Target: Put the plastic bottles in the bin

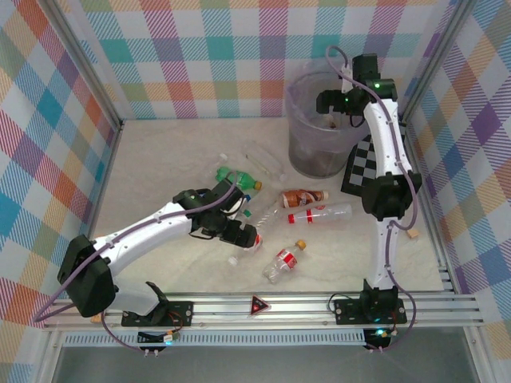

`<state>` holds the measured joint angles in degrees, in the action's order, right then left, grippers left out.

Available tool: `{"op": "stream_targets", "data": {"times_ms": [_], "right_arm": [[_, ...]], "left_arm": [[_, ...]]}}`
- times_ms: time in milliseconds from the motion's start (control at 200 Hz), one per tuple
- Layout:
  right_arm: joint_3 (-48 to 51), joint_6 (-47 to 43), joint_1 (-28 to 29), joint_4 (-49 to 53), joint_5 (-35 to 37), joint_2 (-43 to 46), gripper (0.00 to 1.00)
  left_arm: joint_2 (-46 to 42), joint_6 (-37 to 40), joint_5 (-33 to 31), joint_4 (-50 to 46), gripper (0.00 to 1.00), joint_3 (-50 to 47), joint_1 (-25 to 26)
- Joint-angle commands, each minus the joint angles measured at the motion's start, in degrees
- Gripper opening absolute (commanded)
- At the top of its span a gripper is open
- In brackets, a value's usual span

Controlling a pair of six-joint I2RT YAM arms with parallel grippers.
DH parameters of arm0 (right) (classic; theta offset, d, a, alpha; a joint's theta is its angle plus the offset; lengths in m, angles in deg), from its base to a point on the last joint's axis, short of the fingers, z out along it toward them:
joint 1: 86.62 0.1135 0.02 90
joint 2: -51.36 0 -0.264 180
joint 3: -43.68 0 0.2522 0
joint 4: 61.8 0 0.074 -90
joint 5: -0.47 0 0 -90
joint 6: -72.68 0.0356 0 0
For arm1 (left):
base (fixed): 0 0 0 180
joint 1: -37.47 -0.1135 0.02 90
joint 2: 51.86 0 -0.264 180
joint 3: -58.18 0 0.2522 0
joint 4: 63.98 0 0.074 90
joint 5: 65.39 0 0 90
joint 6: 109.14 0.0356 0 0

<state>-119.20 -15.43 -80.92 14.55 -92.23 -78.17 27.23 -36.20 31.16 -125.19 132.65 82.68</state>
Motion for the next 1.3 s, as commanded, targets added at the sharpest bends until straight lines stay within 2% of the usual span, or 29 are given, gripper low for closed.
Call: {"op": "stream_targets", "data": {"times_ms": [0, 265, 410, 650, 870, 1030, 1145, 1295], "right_arm": [[-2.0, 0.5, 0.0, 0.8, -4.8, 8.2, 1.00], [6.9, 6.7, 0.0, 1.9, -16.2, 19.9, 0.99], [17.6, 10.4, 0.0, -0.7, -21.4, 27.3, 0.99], [38.0, 15.9, 0.0, -10.1, -20.9, 40.0, 0.99], [47.3, 17.1, 0.0, -12.6, -20.5, 44.2, 0.99], [54.8, 19.1, 0.0, -15.7, -21.8, 47.5, 0.99], [61.2, 21.0, 0.0, -20.6, -21.6, 51.3, 1.00], [62.1, 20.8, 0.0, -19.7, -21.5, 52.2, 0.99]], "left_arm": [[1.8, 1.2, 0.7, 1.5, 0.99, 1.8, 1.7], [7.0, 2.5, -1.2, 2.0, 1.00, 2.7, 4.6], [8.4, 3.6, -0.6, 5.4, 1.00, 0.0, 4.8], [12.6, 5.3, 0.2, 9.4, 1.00, -3.2, 5.2], [15.3, 6.8, 0.7, 13.1, 0.99, -5.2, 5.4], [17.2, 6.9, 0.7, 13.7, 0.93, -5.1, 5.7], [18.7, 7.2, 0.6, 13.2, 0.85, -4.4, 6.1], [19.1, 7.2, -0.1, 12.9, 0.71, -3.9, 6.6]]}}
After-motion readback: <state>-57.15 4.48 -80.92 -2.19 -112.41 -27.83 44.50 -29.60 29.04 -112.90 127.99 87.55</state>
